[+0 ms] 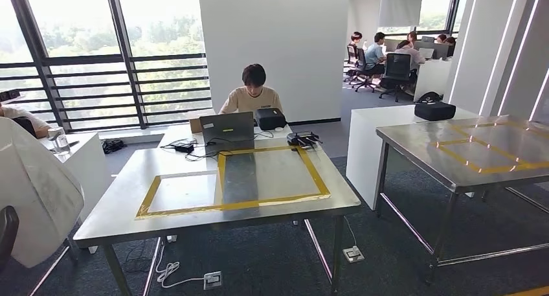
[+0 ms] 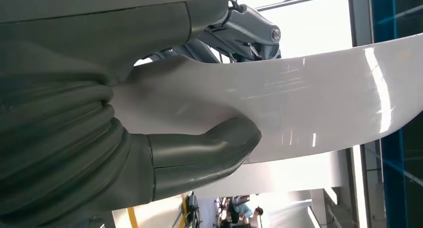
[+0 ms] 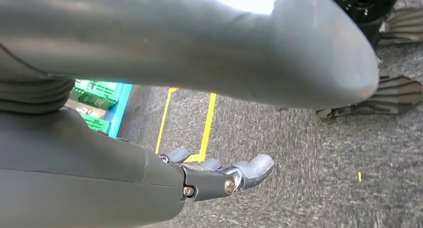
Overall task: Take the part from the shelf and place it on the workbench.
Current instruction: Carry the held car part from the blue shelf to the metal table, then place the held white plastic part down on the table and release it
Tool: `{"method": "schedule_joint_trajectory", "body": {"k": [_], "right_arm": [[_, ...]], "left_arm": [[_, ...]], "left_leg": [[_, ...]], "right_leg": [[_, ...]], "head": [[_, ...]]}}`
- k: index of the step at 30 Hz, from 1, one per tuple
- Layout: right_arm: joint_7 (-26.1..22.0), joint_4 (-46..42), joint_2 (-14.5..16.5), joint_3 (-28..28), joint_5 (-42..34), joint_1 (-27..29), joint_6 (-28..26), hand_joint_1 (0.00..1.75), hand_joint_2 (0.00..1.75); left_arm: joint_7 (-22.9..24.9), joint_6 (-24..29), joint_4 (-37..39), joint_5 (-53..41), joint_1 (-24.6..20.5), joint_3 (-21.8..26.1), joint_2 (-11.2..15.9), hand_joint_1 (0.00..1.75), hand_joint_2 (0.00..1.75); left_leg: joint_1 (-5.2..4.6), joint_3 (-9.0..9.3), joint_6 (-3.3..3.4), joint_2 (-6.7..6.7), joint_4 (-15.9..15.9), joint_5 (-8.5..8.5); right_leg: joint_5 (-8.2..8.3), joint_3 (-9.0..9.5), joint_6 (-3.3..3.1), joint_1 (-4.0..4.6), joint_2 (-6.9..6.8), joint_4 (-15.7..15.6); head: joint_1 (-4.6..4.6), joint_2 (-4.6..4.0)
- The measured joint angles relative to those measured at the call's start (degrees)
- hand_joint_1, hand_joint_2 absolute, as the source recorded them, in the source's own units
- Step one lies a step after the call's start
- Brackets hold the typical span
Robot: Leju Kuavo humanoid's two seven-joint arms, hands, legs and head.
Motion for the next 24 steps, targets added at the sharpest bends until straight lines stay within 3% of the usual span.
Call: {"method": "schedule_joint_trajectory", "body": {"k": [2, 3, 4, 6, 8, 10, 13, 14, 16, 18, 19, 20, 22, 24], "right_arm": [[0.00, 0.00, -0.01, -0.73, -0.46, 0.16, -0.40, 0.00, 0.00], [0.00, 0.00, -0.02, -1.05, -0.60, 0.18, -0.52, 0.00, 0.00], [0.00, 0.00, -0.01, -1.32, -0.72, 0.16, -0.59, 0.00, 0.00], [0.00, 0.00, 0.00, -1.69, -0.92, 0.08, -0.73, 0.00, 0.00], [-0.01, 0.00, 0.02, -1.91, -1.02, 0.01, -0.85, 0.00, 0.00], [-0.01, 0.00, 0.03, -2.13, -1.08, 0.00, -0.93, 0.00, 0.00], [0.00, 0.00, 0.08, -2.48, -1.15, -0.04, -0.98, 0.00, 0.00], [0.00, 0.00, 0.09, -2.56, -1.16, -0.07, -0.98, 0.00, 0.00], [0.01, 0.00, 0.09, -2.68, -1.15, -0.06, -0.99, 0.00, 0.00], [0.02, 0.00, 0.09, -2.84, -1.13, 0.04, -1.01, 0.00, 0.00], [0.02, 0.00, 0.09, -2.91, -1.11, 0.09, -1.01, 0.00, 0.00], [0.02, 0.00, 0.09, -2.97, -1.09, 0.10, -1.02, 0.00, 0.00], [0.00, 0.00, 0.09, -3.02, -1.08, 0.07, -1.04, 0.00, 0.00], [-0.01, 0.00, 0.12, -3.05, -1.10, 0.05, -1.10, 0.00, 0.00]], "left_arm": [[0.19, 0.16, 0.18, -0.03, -0.05, -0.20, -0.27, 1.75, 1.75], [0.32, 0.31, 0.30, -0.07, -0.01, -0.31, -0.39, 1.75, 1.75], [0.44, 0.45, 0.39, -0.12, -0.02, -0.41, -0.48, 1.75, 1.75], [0.56, 0.64, 0.46, -0.19, -0.13, -0.49, -0.53, 1.75, 1.75], [0.58, 0.66, 0.45, -0.22, -0.35, -0.55, -0.50, 1.75, 1.75], [0.58, 0.66, 0.45, -0.22, -0.48, -0.60, -0.49, 1.75, 1.75], [0.62, 0.68, 0.30, -0.27, -0.57, -0.64, -0.54, 1.75, 1.75], [0.63, 0.72, 0.19, -0.32, -0.64, -0.67, -0.59, 1.75, 1.75], [0.70, 0.83, 0.03, -0.44, -0.77, -0.76, -0.69, 1.75, 1.75], [0.78, 0.94, 0.02, -0.49, -0.74, -0.81, -0.78, 1.75, 1.75], [0.78, 0.99, 0.02, -0.50, -0.72, -0.81, -0.80, 1.75, 1.75], [0.78, 1.01, 0.01, -0.50, -0.72, -0.81, -0.81, 1.75, 1.75], [0.77, 1.02, -0.02, -0.50, -0.73, -0.81, -0.80, 1.75, 1.75], [0.78, 1.02, -0.10, -0.50, -0.75, -0.83, -0.71, 1.75, 1.75]], "left_leg": [[0.09, -3.12, -0.25, 1.55, 7.15, -2.98], [0.13, -3.74, -0.31, 1.77, 8.76, -3.22], [0.15, -3.26, -0.31, 1.86, 8.26, -2.46], [0.11, 0.64, -0.01, 2.03, 1.32, 0.73], [-0.21, 4.29, 0.57, 2.20, -5.21, 2.35], [-0.56, 5.04, 1.20, 2.17, -6.55, 2.22], [-0.24, 5.17, 2.29, 2.09, -7.13, 2.58], [-0.08, 5.27, 2.62, 2.13, -7.37, 2.70], [-0.03, 5.24, 3.05, 2.19, -7.44, 2.67], [-0.02, 5.19, 3.12, 2.12, -7.39, 2.54], [0.01, 5.21, 3.05, 2.05, -7.33, 2.46], [0.06, 5.28, 2.92, 1.98, -7.23, 2.35], [0.08, 5.34, 2.39, 1.85, -6.79, 1.95], [-0.02, 5.26, 1.61, 1.71, -6.42, 1.53]], "right_leg": [[-0.03, -0.09, -0.15, 0.18, -0.99, 0.05], [-0.06, -0.13, -0.18, 0.24, -1.40, 0.09], [-0.09, -0.15, -0.18, 0.26, -1.73, 0.16], [-0.23, -0.13, -0.05, 0.29, -2.16, 0.34], [-0.38, -0.33, 0.36, 0.47, -2.39, 0.61], [-0.32, -0.54, 0.94, 0.57, -2.50, 0.61], [-1.07, -0.94, 1.85, 0.56, -2.51, 1.49], [-2.20, -1.86, 2.10, 0.55, -2.45, 3.42], [-5.45, -5.40, 2.49, 0.41, -2.32, 10.45], [-6.89, -8.49, 2.81, 0.26, -2.28, 16.09], [-6.11, -8.69, 2.91, 0.14, -2.28, 16.07], [-4.41, -7.76, 2.99, -0.01, -2.28, 13.85], [-0.97, -4.13, 3.04, -0.25, -2.23, 6.19], [-0.07, -1.97, 2.58, -0.21, -2.10, 1.64]], "head": [[-0.10, 0.00], [-0.12, 0.00], [-0.14, 0.00], [-0.14, 0.00], [-0.14, 0.00], [-0.10, 0.00], [0.02, 0.00], [0.09, 0.00], [0.24, 0.00], [0.33, 0.00], [0.37, 0.00], [0.39, 0.00], [0.42, 0.00], [0.37, 0.00]]}}
